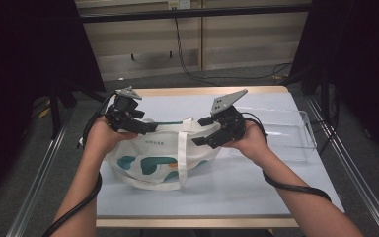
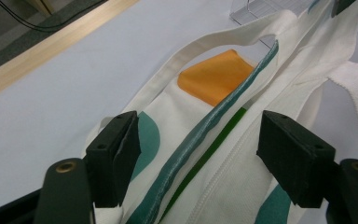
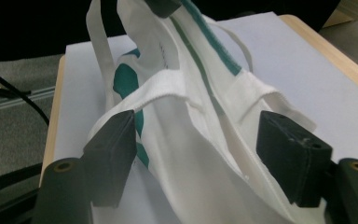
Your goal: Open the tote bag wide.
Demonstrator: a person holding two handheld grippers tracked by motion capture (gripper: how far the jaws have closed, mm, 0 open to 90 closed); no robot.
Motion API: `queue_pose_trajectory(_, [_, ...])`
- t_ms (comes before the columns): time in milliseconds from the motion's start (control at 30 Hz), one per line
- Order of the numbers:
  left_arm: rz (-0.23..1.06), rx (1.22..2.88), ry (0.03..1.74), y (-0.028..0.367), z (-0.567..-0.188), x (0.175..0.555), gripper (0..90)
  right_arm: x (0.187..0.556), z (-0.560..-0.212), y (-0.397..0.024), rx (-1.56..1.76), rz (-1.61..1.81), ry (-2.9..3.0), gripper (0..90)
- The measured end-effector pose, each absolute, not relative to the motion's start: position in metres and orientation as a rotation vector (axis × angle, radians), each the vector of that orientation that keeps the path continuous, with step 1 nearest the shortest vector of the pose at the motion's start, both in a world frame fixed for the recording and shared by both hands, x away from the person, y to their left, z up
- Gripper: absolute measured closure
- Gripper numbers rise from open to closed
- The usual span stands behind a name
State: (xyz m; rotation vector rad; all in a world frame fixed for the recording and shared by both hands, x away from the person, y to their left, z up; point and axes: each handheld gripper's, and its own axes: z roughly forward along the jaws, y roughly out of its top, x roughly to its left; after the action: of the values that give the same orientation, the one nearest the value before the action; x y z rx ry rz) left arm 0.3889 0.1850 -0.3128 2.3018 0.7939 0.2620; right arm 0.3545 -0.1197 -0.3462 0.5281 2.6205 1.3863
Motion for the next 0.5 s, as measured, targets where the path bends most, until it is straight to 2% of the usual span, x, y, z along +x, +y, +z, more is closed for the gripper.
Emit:
queue_pose_trajectory(200, [0.250, 2.311, 0.801, 0.190, -0.313, 0.390, 34.5, 0.355, -0.352, -0.115, 0.492, 1.340, 2.652, 37.0])
queue_pose_trajectory(233, [0.246, 2.322, 0.792, 0.192, -0.313, 0.390, 35.1, 0.355, -0.353, -0.115, 0.490, 1.329, 2.658, 40.5])
queue_pose_trajectory(267, [0.250, 2.323, 0.793, 0.193, -0.313, 0.390, 35.1, 0.354, -0.355, -0.114, 0.486, 1.310, 2.685, 48.0])
queue_pose_trajectory(400, [0.258, 2.314, 0.809, 0.198, -0.314, 0.388, 34.7, 0.354, -0.357, -0.114, 0.505, 1.297, 2.699, 54.7])
queue_pose_trajectory(467, [0.253, 2.311, 0.816, 0.202, -0.314, 0.388, 36.2, 0.354, -0.358, -0.116, 0.525, 1.291, 2.696, 66.8])
queue_pose_trajectory(500, [0.258, 2.310, 0.817, 0.203, -0.314, 0.388, 37.3, 0.354, -0.358, -0.117, 0.526, 1.290, 2.700, 68.9])
